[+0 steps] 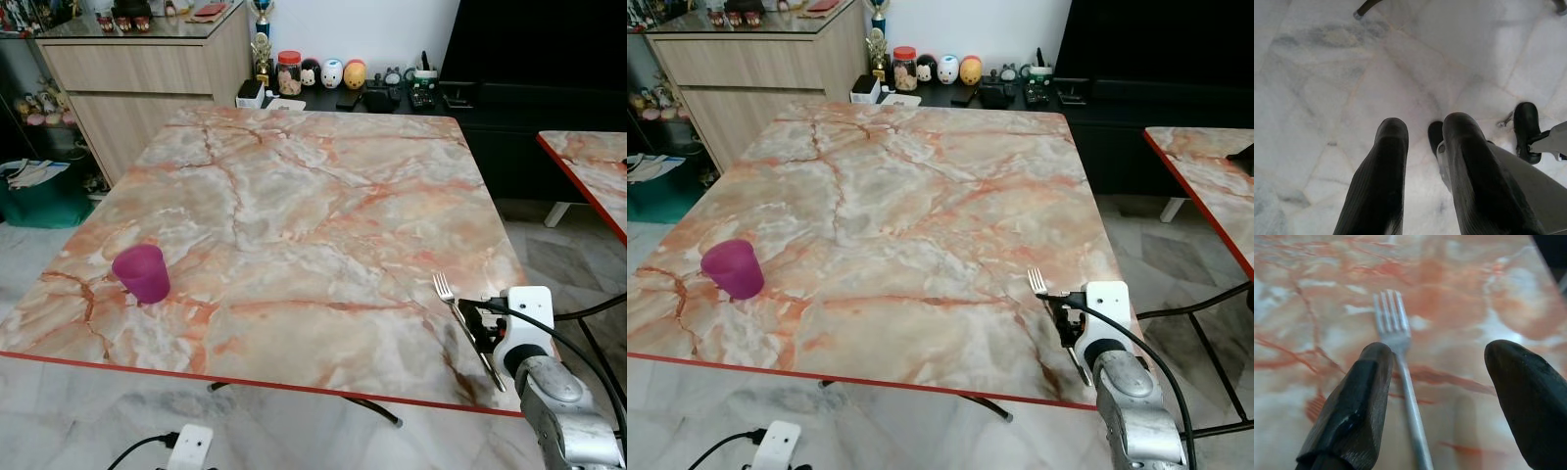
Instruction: Setting the table
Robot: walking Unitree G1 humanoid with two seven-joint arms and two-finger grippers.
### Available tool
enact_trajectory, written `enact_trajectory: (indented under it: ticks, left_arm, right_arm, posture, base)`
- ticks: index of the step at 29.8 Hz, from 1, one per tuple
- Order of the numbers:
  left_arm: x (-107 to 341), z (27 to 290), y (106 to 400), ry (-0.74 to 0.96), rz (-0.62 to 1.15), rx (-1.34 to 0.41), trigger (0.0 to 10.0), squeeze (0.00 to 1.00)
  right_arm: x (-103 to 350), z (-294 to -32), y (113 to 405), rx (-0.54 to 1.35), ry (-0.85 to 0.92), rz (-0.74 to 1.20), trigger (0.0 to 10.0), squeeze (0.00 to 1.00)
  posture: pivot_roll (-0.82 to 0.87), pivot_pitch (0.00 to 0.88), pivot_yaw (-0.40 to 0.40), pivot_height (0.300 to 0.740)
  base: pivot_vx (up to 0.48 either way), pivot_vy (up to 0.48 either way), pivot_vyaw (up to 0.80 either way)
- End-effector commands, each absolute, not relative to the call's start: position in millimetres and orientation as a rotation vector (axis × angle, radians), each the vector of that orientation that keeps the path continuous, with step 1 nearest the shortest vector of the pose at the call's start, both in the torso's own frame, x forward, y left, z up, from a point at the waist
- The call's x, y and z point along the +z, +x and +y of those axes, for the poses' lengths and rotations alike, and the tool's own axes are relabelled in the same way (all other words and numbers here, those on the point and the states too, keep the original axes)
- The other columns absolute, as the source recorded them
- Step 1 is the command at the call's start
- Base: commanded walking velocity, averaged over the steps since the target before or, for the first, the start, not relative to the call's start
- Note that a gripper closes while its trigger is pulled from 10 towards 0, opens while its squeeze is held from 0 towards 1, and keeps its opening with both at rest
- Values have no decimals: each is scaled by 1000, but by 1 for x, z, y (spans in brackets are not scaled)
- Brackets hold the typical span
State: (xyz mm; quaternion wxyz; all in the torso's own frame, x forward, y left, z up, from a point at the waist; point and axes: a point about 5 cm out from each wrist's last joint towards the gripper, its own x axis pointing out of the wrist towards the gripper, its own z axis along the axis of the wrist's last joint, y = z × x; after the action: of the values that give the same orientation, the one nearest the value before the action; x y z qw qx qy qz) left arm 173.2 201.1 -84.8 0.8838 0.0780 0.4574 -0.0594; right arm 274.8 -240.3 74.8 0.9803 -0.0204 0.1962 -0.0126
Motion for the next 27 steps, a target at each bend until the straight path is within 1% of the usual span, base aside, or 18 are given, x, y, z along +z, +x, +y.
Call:
enact_trajectory:
  ticks: [1, 2, 5, 17, 18, 19, 21, 22, 27]
  left_arm:
    - [-85, 207, 170, 161, 959, -121, 10000, 0]
    - [-85, 212, 168, 162, 962, -116, 10000, 0]
    - [-85, 217, 166, 163, 965, -111, 10000, 0]
    - [-86, 222, 161, 166, 979, -107, 10000, 0]
    - [-85, 222, 162, 165, 977, -107, 10000, 0]
    - [-85, 222, 162, 164, 977, -107, 10000, 0]
    - [-85, 222, 162, 164, 976, -108, 10000, 0]
    - [-85, 222, 163, 165, 976, -109, 10000, 0]
    - [-85, 222, 163, 167, 976, -111, 10000, 0]
  right_arm:
    - [71, -238, 276, -7, -20, 418, 10000, 0]
    - [71, -236, 278, 2, -19, 422, 10000, 0]
    - [69, -236, 279, 9, -16, 428, 10000, 0]
    - [57, -238, 277, 13, -14, 471, 10000, 0]
    - [56, -238, 276, 12, -13, 470, 3373, 0]
    - [56, -239, 276, 4, -13, 464, 1569, 0]
    - [56, -239, 277, -6, -15, 457, 1569, 0]
    - [56, -239, 277, -5, -15, 459, 0, 0]
    - [55, -239, 278, 1, -18, 461, 0, 0]
  posture:
    - [4, 0, -2, 740]
    - [8, 0, 1, 740]
    - [9, 0, 1, 740]
    - [10, 0, 5, 740]
    - [10, 0, 5, 740]
    - [10, 0, 5, 740]
    - [13, 0, 4, 740]
    - [13, 0, 4, 740]
    - [13, 0, 4, 740]
  base:
    - [0, 0, 0]
    - [0, 0, 0]
    - [0, 0, 0]
    - [0, 0, 0]
    - [0, 0, 0]
    - [0, 0, 0]
    - [0, 0, 0]
    - [0, 0, 0]
    - [0, 0, 0]
